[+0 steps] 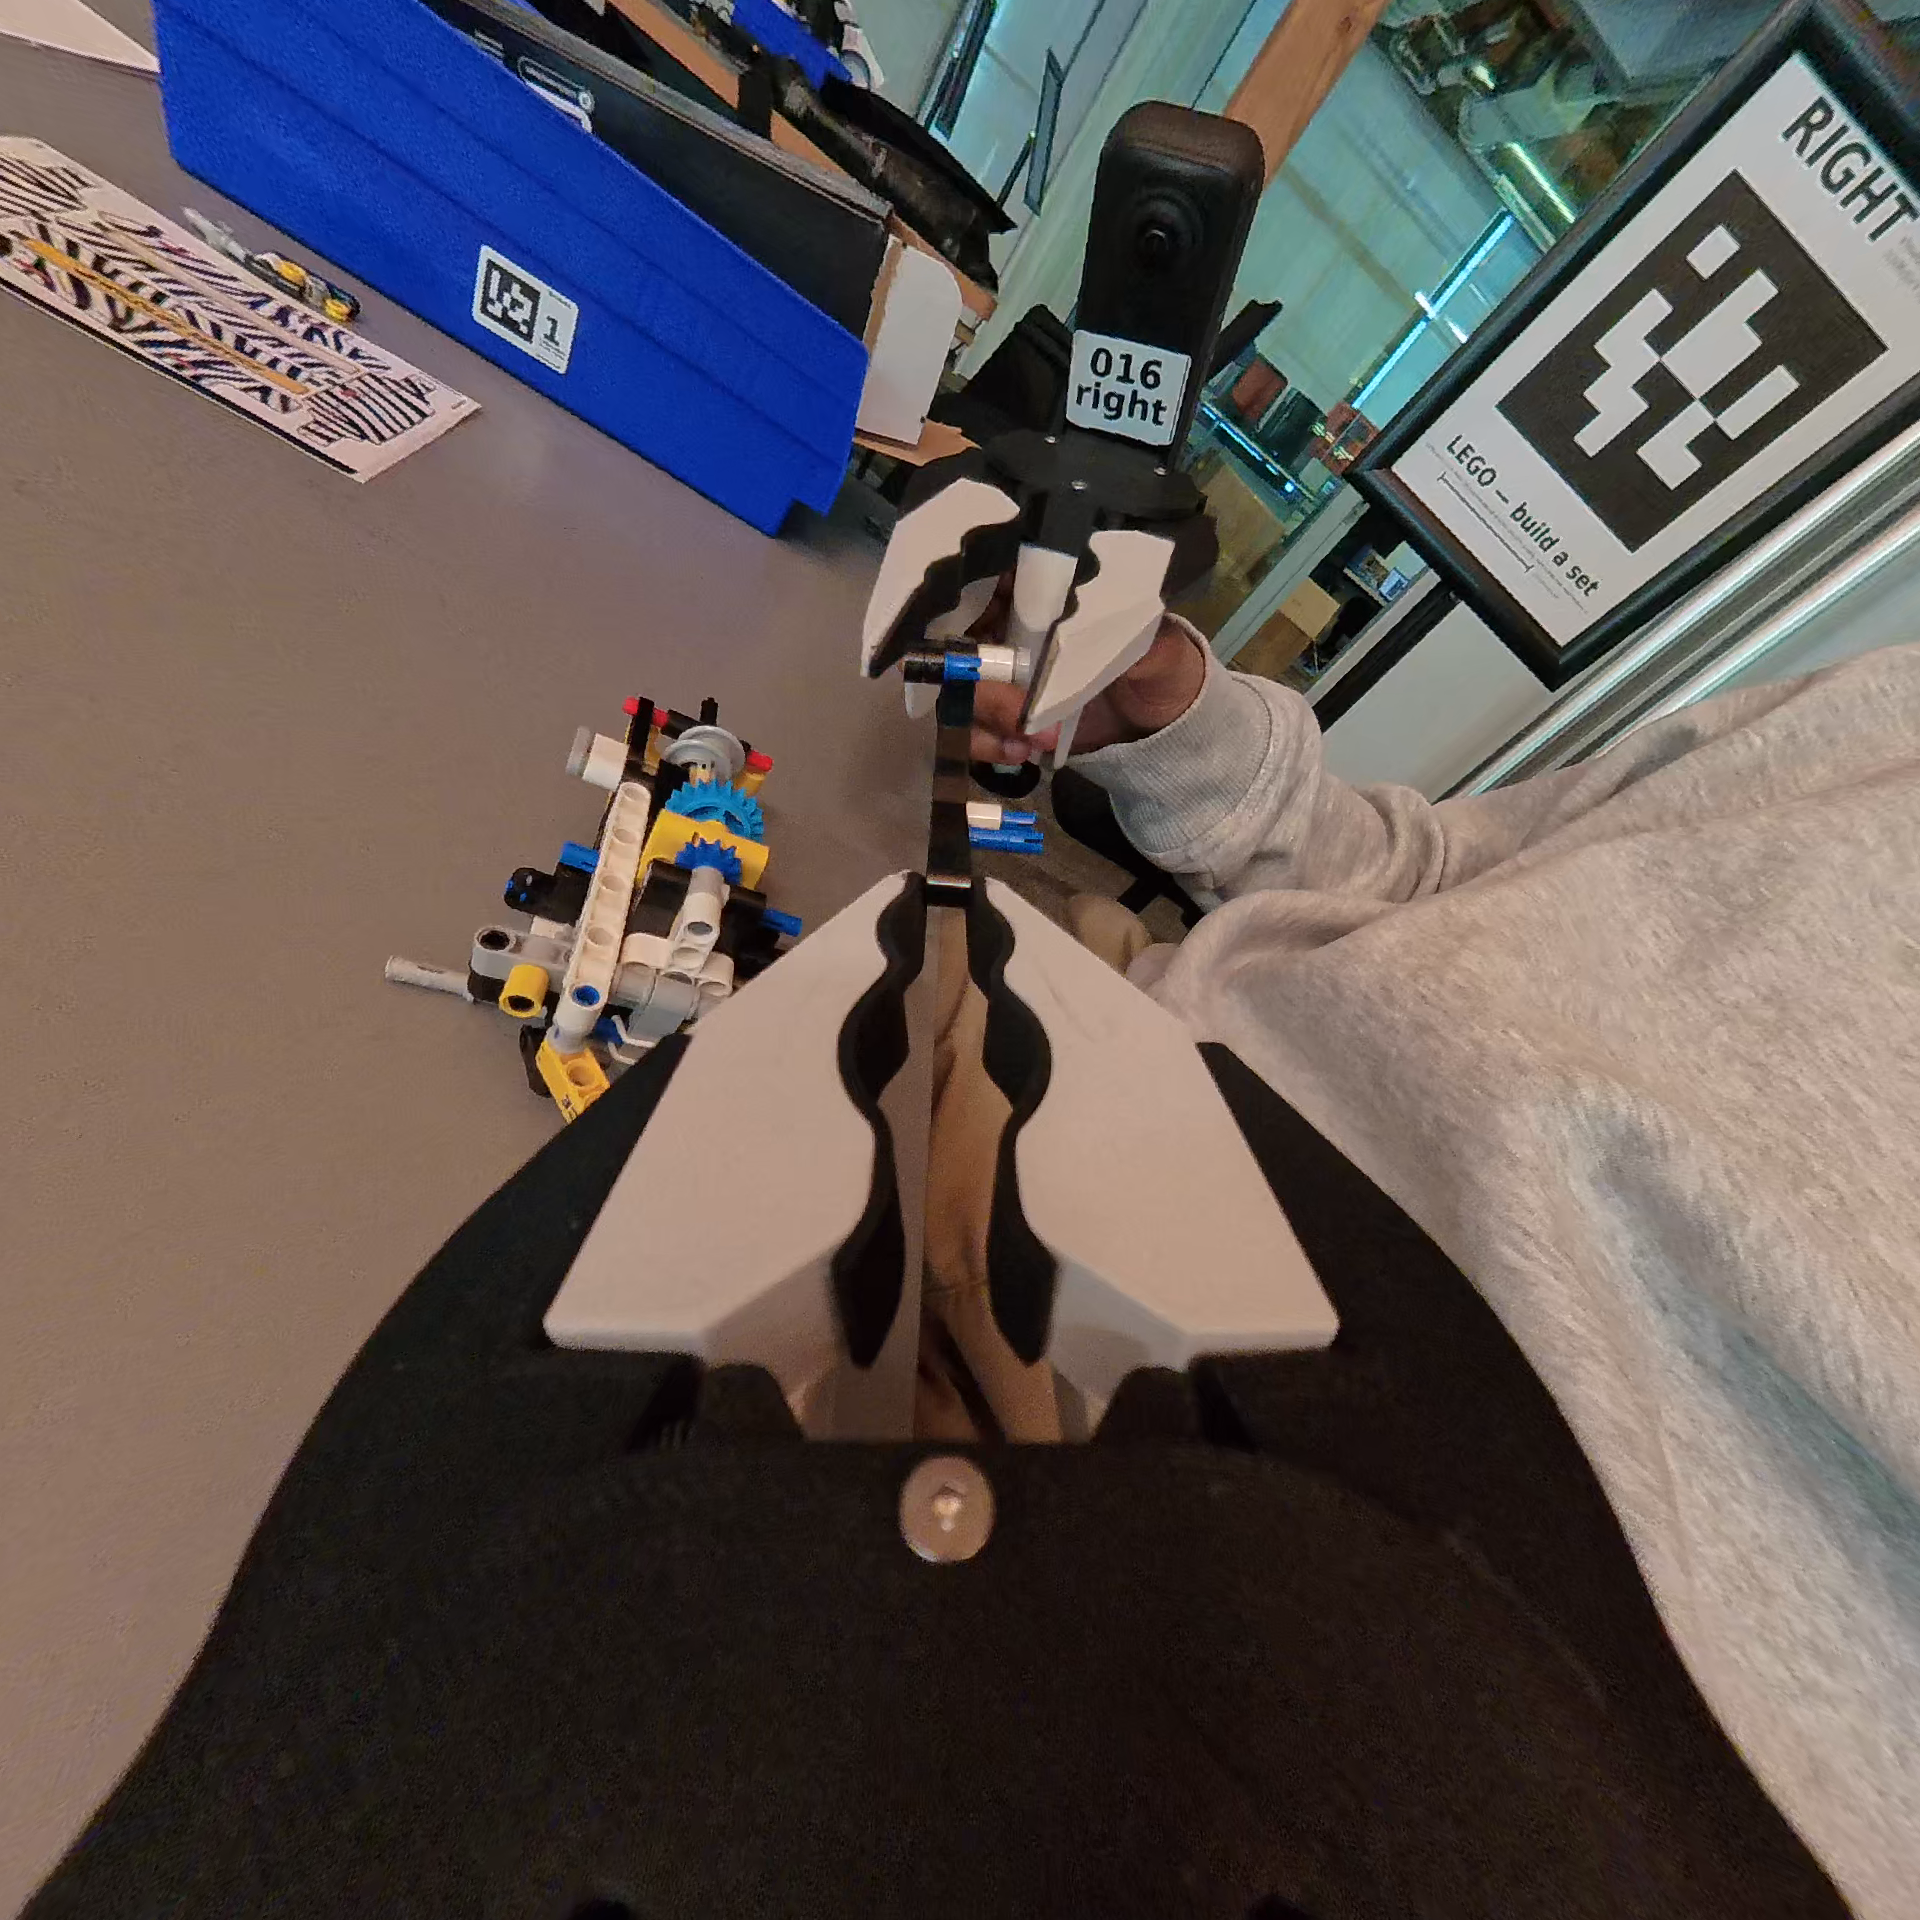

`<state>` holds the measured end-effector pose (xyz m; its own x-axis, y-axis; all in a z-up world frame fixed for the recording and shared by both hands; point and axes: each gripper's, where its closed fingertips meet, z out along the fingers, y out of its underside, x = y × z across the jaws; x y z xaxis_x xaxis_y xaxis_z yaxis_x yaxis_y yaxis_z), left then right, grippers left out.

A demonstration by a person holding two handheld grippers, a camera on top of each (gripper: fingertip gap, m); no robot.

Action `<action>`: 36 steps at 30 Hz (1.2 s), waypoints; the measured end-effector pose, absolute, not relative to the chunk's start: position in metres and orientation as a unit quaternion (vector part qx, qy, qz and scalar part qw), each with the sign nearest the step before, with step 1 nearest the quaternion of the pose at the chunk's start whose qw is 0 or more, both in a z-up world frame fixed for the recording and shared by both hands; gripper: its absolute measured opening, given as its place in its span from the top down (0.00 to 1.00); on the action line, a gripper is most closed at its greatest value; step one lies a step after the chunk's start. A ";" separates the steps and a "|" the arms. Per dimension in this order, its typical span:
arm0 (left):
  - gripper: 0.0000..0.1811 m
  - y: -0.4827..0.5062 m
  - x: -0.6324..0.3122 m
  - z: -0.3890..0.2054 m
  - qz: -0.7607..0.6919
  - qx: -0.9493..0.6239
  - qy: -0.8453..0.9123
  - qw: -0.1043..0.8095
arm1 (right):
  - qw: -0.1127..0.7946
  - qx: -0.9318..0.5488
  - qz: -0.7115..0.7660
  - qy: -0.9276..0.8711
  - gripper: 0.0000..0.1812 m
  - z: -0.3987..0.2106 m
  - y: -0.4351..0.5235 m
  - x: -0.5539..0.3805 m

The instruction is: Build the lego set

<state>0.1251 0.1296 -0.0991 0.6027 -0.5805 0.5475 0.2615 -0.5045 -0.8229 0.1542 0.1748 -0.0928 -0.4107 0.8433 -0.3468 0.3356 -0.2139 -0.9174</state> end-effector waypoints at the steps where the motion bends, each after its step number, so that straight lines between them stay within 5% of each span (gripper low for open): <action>1: 0.97 0.129 0.126 -0.099 -0.433 -0.752 0.107 0.486 | 0.212 -0.498 0.598 -0.591 0.82 -0.093 0.174 0.154; 11: 0.97 0.130 0.126 -0.102 -0.432 -0.753 0.107 0.484 | 0.220 -0.493 0.582 -0.609 0.85 -0.095 0.174 0.155; 19: 0.62 0.137 0.110 -0.120 -0.356 -0.792 0.101 0.485 | 0.292 -0.415 0.510 -0.695 0.86 -0.101 0.178 0.172; 36: 0.41 0.143 0.110 -0.184 -0.206 -0.889 0.187 0.365 | 0.336 -0.332 0.381 -0.795 0.86 -0.145 0.175 0.161</action>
<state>0.1098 0.1427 -0.1843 0.8457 -0.4819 0.2293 -0.1815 -0.6638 -0.7256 0.1613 0.1747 -0.1452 -0.5530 0.7845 0.2807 0.2722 0.4885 -0.8290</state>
